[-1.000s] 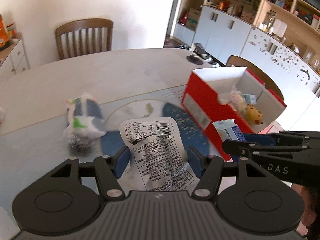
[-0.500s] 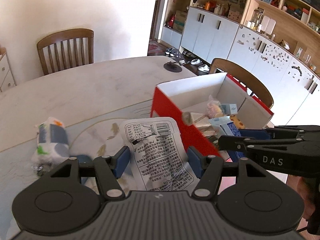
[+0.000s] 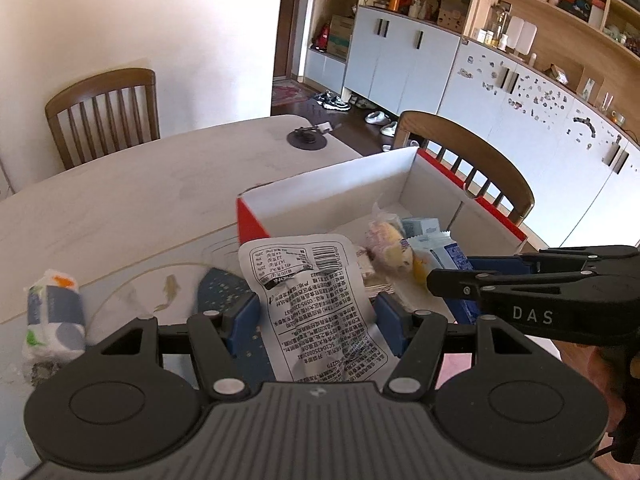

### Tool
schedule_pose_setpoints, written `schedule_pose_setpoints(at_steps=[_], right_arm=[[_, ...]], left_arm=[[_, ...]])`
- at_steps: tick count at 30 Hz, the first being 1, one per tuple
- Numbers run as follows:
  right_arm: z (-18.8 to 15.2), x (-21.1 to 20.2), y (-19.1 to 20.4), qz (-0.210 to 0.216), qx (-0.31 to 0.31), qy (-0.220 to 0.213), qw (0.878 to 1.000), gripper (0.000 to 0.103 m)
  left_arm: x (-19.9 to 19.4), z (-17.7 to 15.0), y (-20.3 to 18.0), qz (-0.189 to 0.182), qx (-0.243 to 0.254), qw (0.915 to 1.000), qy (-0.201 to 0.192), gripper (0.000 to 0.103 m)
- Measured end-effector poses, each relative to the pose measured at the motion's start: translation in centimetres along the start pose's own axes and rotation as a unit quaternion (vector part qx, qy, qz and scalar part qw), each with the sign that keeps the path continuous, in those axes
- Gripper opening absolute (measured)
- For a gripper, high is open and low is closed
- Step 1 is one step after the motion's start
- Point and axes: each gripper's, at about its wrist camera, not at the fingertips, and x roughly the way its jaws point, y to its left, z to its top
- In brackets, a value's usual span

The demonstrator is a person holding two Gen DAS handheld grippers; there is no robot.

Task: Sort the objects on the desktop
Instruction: 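Carry the wrapper and toothpaste box with both tools over the red shoebox, then lower the wrapper and toothpaste box with both tools into the shoebox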

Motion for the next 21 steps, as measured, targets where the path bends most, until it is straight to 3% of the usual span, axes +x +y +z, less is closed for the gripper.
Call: schedule_pose_setpoints(at_steps=[9, 21], right_arm=[[0.8, 0.9, -2.7, -0.004, -0.001, -0.002, 1.0, 0.036], [1.4, 3.3, -4.0, -0.006, -0.013, 0.006, 1.0, 0.036]], left_arm=[[2.6, 2.7, -2.0, -0.007, 0.019, 0.9998, 0.002, 0.063], [7.2, 5.7, -2.8, -0.006, 0.023, 0.9991, 0.036, 0.063]])
